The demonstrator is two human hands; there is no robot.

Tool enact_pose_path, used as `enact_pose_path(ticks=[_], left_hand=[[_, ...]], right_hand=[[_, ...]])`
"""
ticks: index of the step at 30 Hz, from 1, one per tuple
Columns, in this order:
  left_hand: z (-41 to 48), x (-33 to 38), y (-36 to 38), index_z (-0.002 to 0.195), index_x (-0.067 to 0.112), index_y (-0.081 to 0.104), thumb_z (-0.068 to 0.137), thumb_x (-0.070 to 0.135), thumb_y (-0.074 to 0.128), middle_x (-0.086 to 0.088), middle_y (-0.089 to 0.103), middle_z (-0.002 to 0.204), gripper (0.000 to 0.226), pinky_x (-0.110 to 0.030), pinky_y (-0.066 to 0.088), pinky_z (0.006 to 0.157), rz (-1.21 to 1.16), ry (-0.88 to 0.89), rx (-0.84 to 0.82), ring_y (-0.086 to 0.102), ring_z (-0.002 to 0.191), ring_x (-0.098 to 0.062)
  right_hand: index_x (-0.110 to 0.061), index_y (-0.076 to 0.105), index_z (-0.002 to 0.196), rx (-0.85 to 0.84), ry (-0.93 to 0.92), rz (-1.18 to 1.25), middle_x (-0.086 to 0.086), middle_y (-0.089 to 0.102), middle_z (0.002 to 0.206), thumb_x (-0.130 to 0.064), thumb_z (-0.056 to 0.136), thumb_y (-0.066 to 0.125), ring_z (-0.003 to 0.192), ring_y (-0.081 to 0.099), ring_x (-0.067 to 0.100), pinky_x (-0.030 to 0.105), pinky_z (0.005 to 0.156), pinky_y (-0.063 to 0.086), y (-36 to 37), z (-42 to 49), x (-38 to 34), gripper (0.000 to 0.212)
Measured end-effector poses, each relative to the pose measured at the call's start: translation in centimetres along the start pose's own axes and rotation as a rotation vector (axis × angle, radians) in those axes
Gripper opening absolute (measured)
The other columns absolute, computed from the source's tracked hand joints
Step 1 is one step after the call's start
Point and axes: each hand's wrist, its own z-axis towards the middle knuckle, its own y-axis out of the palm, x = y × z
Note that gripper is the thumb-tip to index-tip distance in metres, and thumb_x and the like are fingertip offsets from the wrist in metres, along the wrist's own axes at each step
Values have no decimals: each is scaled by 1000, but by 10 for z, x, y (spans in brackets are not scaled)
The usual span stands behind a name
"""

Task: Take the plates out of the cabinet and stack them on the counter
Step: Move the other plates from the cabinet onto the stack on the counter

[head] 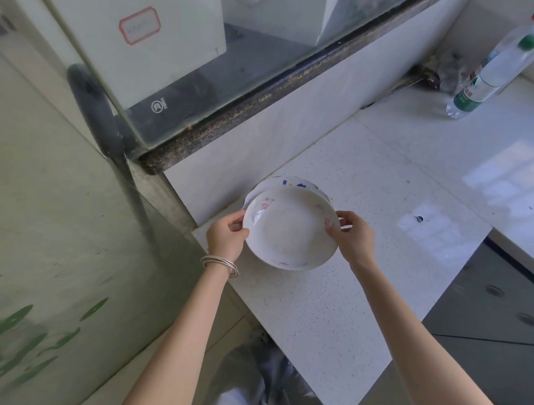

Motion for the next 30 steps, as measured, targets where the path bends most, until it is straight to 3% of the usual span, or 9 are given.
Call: enact_pose_path(ticks=[5,9,12,17,22,27,30], left_hand=[[5,-2,0,113,4,68,79,-6,64,-9,68,105,35,-19,51,72,180,167,67,62,79,-13],[6,-10,0,112,1,67,79,-9,66,-12,65,103,35,-3,49,68,172,238,71,63,81,-15],[6,-12,1,111,3,68,78,-10,65,-9,63,99,35,-1,48,67,138,239,68,61,77,-12],[9,-13,3,109,4,69,77,-9,67,-8,62,96,35,-1,47,66,145,259,82,59,74,-3],[16,-12,5,112,9,69,77,-5,70,-6,64,94,38,-2,47,63,160,264,79,59,72,-7],[16,-14,3,112,8,69,78,-7,67,-10,65,98,37,-2,48,63,167,266,87,59,73,-7],[16,-14,3,110,6,69,77,-9,66,-12,66,99,36,-2,48,62,145,258,95,59,72,-7]], right_hand=[[-15,62,108,-2,-6,71,2,64,86,-27,78,73,77,63,18,30,69,51,-3,-1,-1,34],[-12,63,110,-29,-41,71,2,66,103,-11,76,73,82,60,7,11,66,48,-9,-4,5,35],[-11,63,111,-23,-43,74,5,65,107,-3,75,70,80,57,0,2,60,44,-9,-3,6,38],[-13,63,112,-19,-57,99,5,64,104,-1,76,69,80,58,3,5,62,46,-10,1,3,38],[-16,63,114,-3,-75,128,-1,63,87,-3,78,67,79,61,9,6,65,47,-7,2,4,38],[-14,63,113,-25,-71,70,1,63,86,-1,77,69,74,58,1,6,64,47,-7,-1,3,39],[-14,63,113,-47,-56,58,2,64,86,-2,76,70,73,58,5,12,68,49,-8,0,2,40]])
